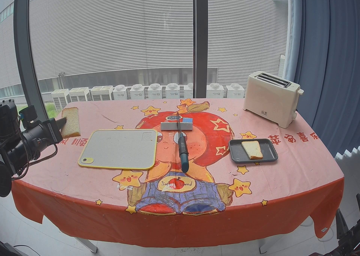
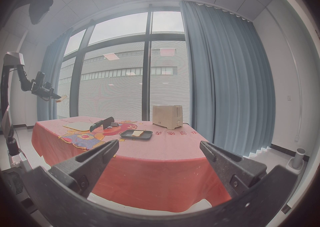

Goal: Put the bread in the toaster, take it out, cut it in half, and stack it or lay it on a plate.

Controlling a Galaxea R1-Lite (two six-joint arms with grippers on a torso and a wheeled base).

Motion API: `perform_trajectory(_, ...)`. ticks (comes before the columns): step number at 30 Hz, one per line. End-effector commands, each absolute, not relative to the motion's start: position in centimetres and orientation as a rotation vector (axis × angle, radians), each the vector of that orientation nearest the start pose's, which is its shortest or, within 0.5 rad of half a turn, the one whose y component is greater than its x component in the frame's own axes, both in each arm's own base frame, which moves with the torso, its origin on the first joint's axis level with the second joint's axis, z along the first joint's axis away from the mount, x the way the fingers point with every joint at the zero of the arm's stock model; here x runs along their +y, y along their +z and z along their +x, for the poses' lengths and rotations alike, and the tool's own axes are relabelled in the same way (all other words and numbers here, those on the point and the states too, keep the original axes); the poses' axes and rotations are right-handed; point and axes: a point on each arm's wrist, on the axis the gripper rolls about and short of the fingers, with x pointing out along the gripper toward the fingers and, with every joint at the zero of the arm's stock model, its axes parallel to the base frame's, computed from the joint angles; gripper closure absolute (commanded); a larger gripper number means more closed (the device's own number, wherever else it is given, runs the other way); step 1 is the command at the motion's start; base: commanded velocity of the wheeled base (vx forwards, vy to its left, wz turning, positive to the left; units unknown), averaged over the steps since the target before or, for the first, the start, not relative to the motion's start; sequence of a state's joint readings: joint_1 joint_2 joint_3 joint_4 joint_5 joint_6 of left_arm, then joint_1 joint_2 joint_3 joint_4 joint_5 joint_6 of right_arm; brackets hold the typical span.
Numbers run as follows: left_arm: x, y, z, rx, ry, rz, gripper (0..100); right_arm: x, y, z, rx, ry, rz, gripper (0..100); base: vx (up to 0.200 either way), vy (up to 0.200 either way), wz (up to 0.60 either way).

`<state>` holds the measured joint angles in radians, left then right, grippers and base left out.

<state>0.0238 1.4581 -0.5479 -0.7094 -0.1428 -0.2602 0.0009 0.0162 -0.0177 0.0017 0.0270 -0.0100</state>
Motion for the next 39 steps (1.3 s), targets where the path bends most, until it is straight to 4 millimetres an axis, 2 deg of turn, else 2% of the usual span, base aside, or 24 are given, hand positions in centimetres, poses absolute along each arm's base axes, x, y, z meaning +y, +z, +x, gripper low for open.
perform_trajectory(1,0.29,18.58,23.38,0.216,-0.089,-0.28,100,0.06,7.54,-2.27,0.003,0.029,-0.011,0,0.0,-0.2,0.0)
perform_trajectory(35,0.49,18.65,23.19,0.211,-0.082,-0.282,100,0.06,7.54,-2.27,0.003,0.029,-0.012,0,0.0,-0.2,0.0)
perform_trajectory(39,0.49,18.64,23.1,0.21,-0.082,-0.277,100,0.06,7.54,-2.27,0.003,0.029,-0.011,0,0.0,0.0,0.0)
